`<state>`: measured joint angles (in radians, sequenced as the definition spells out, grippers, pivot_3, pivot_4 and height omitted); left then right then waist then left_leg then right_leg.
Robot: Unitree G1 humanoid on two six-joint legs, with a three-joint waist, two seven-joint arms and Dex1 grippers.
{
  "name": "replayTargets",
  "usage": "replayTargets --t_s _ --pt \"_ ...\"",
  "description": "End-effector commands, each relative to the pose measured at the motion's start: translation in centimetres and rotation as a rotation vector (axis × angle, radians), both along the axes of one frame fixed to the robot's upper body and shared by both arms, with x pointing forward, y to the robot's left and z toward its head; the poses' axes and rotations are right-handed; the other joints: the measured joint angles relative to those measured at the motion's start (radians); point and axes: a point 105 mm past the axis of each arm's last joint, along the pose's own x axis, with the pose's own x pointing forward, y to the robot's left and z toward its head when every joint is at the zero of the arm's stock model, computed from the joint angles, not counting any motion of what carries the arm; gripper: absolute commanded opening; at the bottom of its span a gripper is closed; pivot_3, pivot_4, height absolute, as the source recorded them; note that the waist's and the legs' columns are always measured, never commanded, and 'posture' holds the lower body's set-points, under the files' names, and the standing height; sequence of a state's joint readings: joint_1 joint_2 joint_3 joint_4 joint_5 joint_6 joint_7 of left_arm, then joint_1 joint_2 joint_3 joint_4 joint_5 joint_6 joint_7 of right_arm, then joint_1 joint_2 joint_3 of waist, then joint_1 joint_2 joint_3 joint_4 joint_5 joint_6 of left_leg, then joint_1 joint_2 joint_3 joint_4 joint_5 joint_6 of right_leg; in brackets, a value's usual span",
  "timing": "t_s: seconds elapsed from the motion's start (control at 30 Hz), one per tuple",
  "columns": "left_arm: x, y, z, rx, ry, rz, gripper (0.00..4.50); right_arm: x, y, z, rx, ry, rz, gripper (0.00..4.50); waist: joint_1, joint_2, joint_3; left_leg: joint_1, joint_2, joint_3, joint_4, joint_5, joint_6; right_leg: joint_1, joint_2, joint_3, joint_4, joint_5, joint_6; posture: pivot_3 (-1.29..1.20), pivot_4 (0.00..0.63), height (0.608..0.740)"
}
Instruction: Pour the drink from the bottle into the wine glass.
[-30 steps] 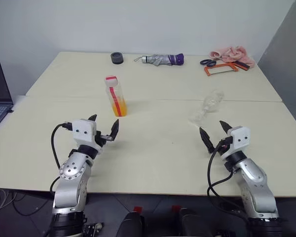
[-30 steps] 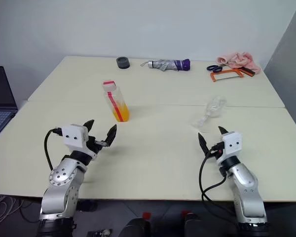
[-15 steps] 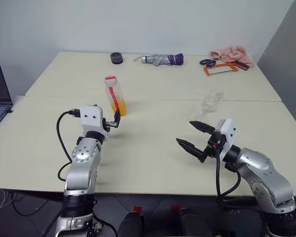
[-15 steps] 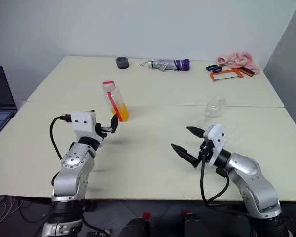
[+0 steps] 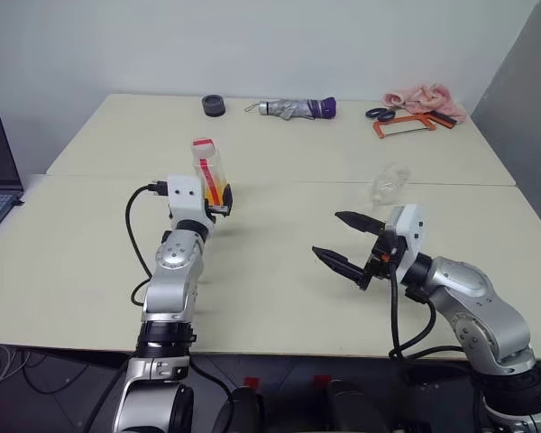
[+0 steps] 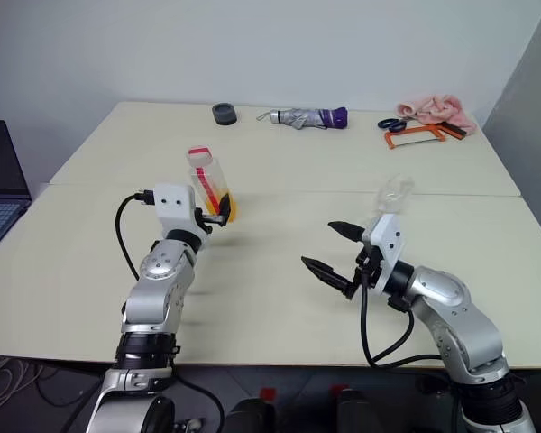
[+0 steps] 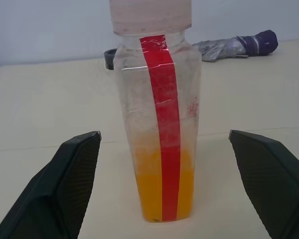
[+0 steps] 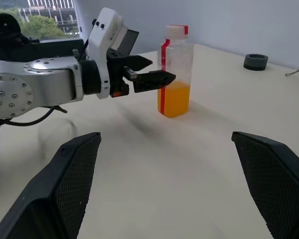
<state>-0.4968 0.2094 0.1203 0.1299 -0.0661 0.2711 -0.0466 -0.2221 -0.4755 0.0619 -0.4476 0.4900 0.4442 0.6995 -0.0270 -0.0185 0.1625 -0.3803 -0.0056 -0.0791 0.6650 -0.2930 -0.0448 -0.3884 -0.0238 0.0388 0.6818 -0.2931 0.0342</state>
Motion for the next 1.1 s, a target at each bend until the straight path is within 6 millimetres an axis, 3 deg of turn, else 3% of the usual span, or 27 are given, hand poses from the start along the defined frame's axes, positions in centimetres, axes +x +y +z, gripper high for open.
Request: replayTargets --t_s 0.03,0.47,1.03,1.1 --pt "0.7 -0.2 2.1 0.001 -0.07 0.014 4.42 0.1 0.3 1.4 0.002 -0.063 0.022 4.5 0.0 0.0 0.0 0.0 0.0 0.0 0.0 0.0 0.0 0.0 0.0 0.0 0.0 0.0 0.0 0.0 0.15 0.74" --pt "3.3 -0.8 3.6 -0.022 -0.085 0.073 4.42 0.2 1.1 2.2 0.016 -0.079 0.07 4.5 0.0 0.0 0.0 0.0 0.0 0.0 0.0 0.002 -0.003 0.0 0.0 0.0 0.0 0.0 0.0 0.0 0.15 0.74" --pt "4.1 -0.3 3.9 0.006 -0.073 0.095 4.42 0.4 1.7 2.5 0.007 -0.092 0.109 4.5 -0.001 0.0 0.0 -0.001 0.0 0.0 0.0 0.002 -0.004 -0.001 0.0 0.0 0.0 0.0 0.0 0.0 0.15 0.74" --pt "4.3 -0.2 4.2 0.012 -0.078 0.097 3.86 0.4 1.7 2.5 0.006 -0.092 0.107 4.5 -0.001 0.0 0.0 -0.001 0.0 0.0 0.0 0.002 -0.004 -0.001 -0.001 0.0 0.0 0.0 0.0 0.0 0.15 0.74"
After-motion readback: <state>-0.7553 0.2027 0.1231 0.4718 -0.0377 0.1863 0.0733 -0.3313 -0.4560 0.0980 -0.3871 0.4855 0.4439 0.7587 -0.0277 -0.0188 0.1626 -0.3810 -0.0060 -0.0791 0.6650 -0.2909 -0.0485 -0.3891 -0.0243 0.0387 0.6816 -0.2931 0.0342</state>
